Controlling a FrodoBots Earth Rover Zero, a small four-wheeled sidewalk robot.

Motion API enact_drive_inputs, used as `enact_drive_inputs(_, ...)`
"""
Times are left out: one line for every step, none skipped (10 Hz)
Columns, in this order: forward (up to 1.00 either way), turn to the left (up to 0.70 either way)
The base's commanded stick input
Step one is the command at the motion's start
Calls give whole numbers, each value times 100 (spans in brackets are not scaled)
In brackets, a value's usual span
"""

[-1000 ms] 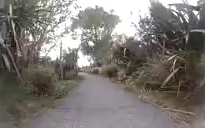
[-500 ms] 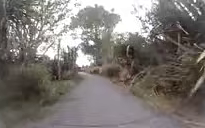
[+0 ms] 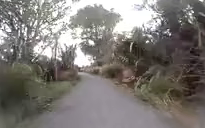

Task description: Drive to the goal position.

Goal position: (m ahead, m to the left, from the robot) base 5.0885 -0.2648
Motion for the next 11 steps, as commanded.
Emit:
enact_drive_inputs(100,0)
enact_drive_inputs(100,0)
enact_drive_inputs(100,0)
enact_drive_inputs(100,0)
enact_drive_inputs(100,0)
enact_drive_inputs(100,0)
enact_drive_inputs(100,0)
enact_drive_inputs(100,0)
enact_drive_inputs(100,0)
enact_drive_inputs(100,0)
enact_drive_inputs(100,0)
